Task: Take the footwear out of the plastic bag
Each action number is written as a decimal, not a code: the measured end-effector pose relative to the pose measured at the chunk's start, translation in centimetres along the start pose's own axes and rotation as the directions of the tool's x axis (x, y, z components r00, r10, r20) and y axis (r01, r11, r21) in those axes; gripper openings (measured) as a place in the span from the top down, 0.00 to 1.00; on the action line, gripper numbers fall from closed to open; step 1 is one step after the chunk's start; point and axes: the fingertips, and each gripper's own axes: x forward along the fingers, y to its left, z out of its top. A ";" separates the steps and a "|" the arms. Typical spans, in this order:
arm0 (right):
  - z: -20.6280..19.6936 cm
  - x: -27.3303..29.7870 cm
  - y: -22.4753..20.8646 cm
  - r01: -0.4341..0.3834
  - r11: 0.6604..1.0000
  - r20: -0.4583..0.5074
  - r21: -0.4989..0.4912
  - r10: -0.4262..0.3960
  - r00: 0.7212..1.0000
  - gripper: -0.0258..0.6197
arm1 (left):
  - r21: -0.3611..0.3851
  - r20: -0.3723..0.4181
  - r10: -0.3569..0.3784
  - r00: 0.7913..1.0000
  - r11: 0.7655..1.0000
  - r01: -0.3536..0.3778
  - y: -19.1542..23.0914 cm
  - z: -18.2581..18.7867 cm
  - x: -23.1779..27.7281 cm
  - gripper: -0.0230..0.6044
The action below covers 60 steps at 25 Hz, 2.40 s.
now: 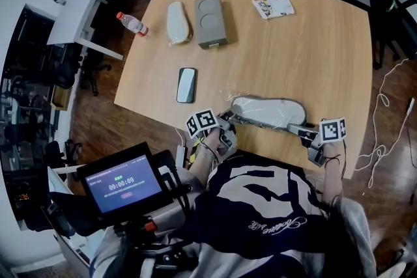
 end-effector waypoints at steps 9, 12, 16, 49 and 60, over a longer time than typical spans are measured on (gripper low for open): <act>4.5 0.5 1.2 -0.074 0.997 0.210 0.017 0.069 0.975 0.77 | -0.050 0.033 -0.030 0.999 0.998 0.031 0.1 0.4 0.1 0.81; 4.2 0.6 2.1 -0.086 0.996 0.227 0.024 0.079 0.971 0.78 | -0.034 0.052 -0.036 0.998 0.999 0.038 -0.1 0.3 -0.1 0.81; 3.3 -0.5 1.8 -0.029 0.999 0.243 0.038 0.018 0.970 0.79 | 0.040 0.071 -0.010 0.997 0.999 0.007 -0.2 0.4 -0.7 0.81; 4.0 -4.0 3.3 -0.163 0.985 0.392 0.057 0.128 0.911 0.80 | 0.401 0.015 -0.024 1.000 0.916 0.016 -4.0 1.7 -0.6 0.96; 4.0 -5.4 2.6 -0.086 0.995 0.402 0.051 0.059 0.914 0.82 | 0.361 0.119 0.023 0.993 0.930 -0.065 -2.6 4.2 -1.9 0.96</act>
